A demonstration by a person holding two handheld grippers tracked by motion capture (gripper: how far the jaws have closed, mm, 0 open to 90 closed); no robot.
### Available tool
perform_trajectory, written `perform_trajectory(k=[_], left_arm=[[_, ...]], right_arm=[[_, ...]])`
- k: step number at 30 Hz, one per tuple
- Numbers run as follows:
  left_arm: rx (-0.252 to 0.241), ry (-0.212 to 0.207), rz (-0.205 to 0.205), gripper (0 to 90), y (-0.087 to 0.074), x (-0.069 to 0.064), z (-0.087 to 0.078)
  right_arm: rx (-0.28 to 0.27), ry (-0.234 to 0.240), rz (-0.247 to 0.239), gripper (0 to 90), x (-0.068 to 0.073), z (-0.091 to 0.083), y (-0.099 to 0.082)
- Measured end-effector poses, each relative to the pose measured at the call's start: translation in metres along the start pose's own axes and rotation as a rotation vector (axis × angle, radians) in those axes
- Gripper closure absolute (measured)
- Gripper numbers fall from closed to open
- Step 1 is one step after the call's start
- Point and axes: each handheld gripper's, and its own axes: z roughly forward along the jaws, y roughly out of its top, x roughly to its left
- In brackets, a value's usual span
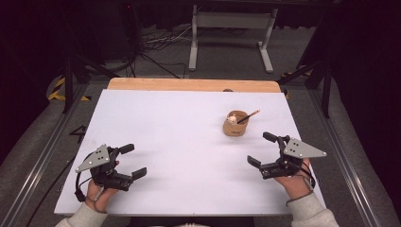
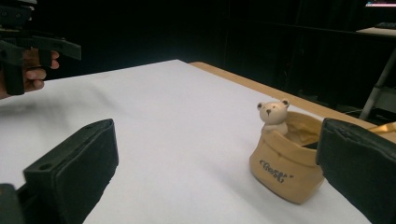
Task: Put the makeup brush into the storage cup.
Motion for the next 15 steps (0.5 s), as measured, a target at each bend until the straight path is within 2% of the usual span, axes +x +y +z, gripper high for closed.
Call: perform_trajectory(k=[4,12,15], left_arm=[[-0.008,-0.001,-0.012,0.5,-0.003,-0.001,0.001],[-0.012,0.008,-0.008,0.5,-0.007,0.001,0.002],[-0.014,0.009,-0.019,0.5,-0.011,0.002,0.005]], right_arm=[[-0.011,0.008,0.006,0.0,0.003,0.002,-0.011],[0.000,0.016,0.009,0.0,0.008,0.007,-0.026],[0.004,0.014,0.012,0.0,0.010,0.009,-0.031]])
